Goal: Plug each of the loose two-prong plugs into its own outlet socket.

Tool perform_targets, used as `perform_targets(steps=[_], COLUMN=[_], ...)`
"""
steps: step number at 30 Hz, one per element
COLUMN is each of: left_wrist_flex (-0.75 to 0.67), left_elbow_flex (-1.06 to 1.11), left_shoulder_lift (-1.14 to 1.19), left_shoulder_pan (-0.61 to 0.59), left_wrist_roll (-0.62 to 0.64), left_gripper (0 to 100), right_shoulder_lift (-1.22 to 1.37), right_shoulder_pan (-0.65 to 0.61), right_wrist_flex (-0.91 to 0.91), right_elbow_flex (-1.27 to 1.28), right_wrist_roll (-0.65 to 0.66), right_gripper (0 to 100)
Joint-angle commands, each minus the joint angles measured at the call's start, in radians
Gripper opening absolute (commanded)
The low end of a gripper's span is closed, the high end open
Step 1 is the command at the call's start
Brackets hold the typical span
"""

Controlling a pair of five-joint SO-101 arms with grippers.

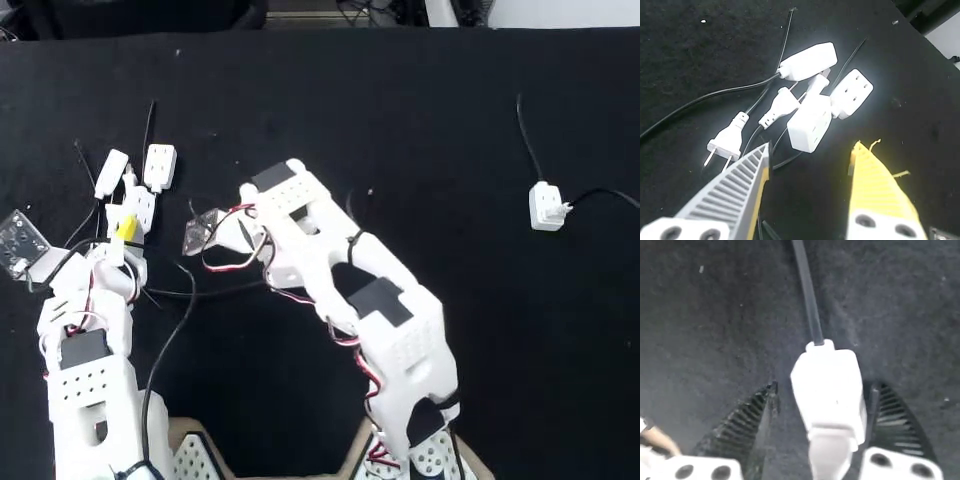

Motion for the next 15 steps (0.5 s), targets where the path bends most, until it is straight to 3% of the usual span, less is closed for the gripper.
perform_targets(steps=[1,6,10,15], left_wrist_flex=[-0.018,-0.020,-0.020,-0.020], left_elbow_flex=[-0.064,-0.064,-0.064,-0.064], left_shoulder_lift=[-0.012,-0.012,-0.012,-0.012], left_shoulder_pan=[-0.004,-0.002,-0.002,-0.002], left_wrist_roll=[0.005,0.005,0.005,0.005], left_gripper=[26,26,26,26], right_shoulder_lift=[-0.067,-0.186,-0.268,-0.424], right_shoulder_pan=[0.021,0.029,0.040,0.143], right_wrist_flex=[-0.166,-0.347,-0.331,-0.210], right_elbow_flex=[0.143,0.315,0.328,0.228], right_wrist_roll=[0.008,0.006,-0.080,-0.256], right_gripper=[14.3,7.5,0.8,1.1])
